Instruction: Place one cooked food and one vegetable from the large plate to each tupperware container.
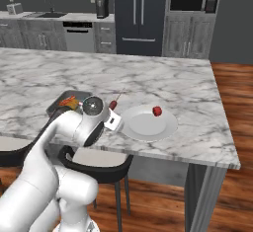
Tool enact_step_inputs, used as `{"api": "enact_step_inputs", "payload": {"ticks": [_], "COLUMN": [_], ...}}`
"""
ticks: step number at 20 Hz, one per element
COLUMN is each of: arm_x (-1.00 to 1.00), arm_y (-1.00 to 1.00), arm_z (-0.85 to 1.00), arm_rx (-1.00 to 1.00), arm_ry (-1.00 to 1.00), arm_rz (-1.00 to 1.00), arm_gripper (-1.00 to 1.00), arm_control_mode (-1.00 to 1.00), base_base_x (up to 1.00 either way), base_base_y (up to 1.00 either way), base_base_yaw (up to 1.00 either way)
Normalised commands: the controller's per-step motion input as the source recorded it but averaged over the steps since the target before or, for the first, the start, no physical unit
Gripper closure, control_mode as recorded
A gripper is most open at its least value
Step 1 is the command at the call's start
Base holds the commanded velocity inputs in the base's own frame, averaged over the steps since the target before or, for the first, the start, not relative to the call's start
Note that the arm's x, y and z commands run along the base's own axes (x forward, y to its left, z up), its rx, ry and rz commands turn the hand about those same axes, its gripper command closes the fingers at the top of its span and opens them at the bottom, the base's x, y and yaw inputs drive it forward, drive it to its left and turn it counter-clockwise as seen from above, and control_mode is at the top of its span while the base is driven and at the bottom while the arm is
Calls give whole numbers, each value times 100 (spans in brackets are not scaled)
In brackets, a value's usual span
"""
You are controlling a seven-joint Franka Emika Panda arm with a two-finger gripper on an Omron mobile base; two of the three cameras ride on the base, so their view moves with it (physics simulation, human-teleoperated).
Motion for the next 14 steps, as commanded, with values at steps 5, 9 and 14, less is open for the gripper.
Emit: {"api": "enact_step_inputs", "payload": {"ticks": [5,9,14], "arm_x": [-42,0,0], "arm_y": [32,0,0], "arm_z": [16,0,0], "arm_rx": [-1,0,0], "arm_ry": [-16,0,0], "arm_rz": [4,0,0], "arm_gripper": [100,100,100], "arm_control_mode": [100,100,100], "base_base_x": [-15,-71,-45], "base_base_y": [12,84,100], "base_base_yaw": [1,7,14]}}
